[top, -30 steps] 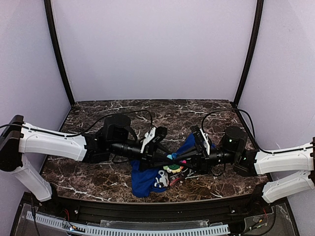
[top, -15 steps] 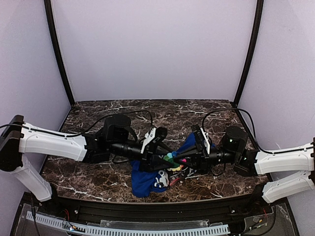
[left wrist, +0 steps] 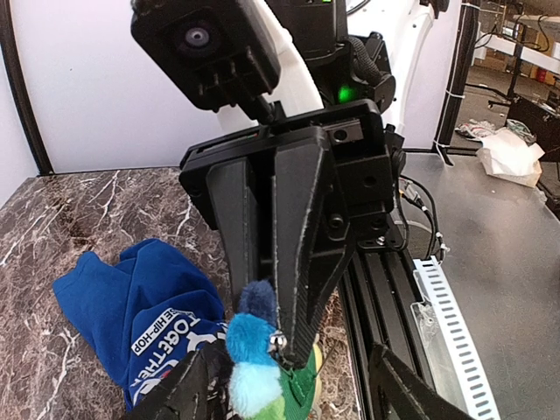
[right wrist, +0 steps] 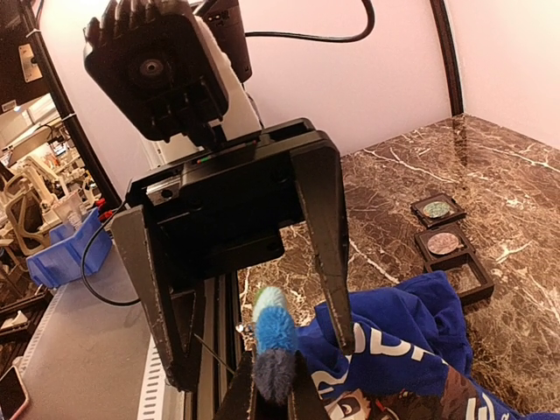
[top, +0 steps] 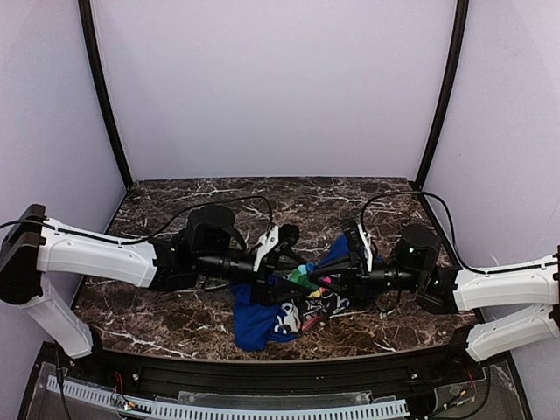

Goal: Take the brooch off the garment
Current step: Close the brooch onto the crumpled clothing.

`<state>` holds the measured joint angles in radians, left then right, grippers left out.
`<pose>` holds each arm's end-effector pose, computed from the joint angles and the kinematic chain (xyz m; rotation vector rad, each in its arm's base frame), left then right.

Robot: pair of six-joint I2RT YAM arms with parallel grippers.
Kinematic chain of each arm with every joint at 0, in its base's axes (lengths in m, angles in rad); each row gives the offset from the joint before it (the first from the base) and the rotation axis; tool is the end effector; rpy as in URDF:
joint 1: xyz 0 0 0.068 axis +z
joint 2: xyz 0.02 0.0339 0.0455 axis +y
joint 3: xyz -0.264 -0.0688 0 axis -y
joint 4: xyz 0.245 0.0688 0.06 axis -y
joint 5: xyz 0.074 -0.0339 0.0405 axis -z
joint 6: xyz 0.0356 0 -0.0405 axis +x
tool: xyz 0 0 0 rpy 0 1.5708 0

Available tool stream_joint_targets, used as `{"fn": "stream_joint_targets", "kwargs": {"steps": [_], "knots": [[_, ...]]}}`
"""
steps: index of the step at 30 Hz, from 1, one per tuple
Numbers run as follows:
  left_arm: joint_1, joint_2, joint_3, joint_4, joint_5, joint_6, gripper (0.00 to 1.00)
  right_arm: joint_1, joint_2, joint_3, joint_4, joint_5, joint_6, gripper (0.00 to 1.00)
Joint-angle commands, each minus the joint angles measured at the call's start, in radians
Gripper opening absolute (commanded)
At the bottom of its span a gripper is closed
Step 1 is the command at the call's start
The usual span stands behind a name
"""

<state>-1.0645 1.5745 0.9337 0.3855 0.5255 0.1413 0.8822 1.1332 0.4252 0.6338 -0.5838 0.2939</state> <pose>0.1564 -0.3188 0.2527 1.4030 1.3416 -1.1117 0.1352 0.1952 0.2312 -0.9774 1.5377 1.3427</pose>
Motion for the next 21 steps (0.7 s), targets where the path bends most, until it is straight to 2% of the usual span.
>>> {"fn": "stream_joint_targets", "kwargs": {"steps": [1,12,21], "knots": [[-0.005,0.008,0.005,0.034,-0.041,-0.009,0.63,-0.004,-0.021,0.0,0.015,0.019,0.01,0.0],[-0.005,0.022,0.001,0.092,-0.056,-0.035,0.44,-0.005,-0.026,-0.003,0.015,0.027,0.012,0.0],[-0.005,0.007,-0.021,0.105,-0.052,-0.04,0.38,-0.006,-0.042,-0.014,0.025,0.012,0.013,0.0]]}}
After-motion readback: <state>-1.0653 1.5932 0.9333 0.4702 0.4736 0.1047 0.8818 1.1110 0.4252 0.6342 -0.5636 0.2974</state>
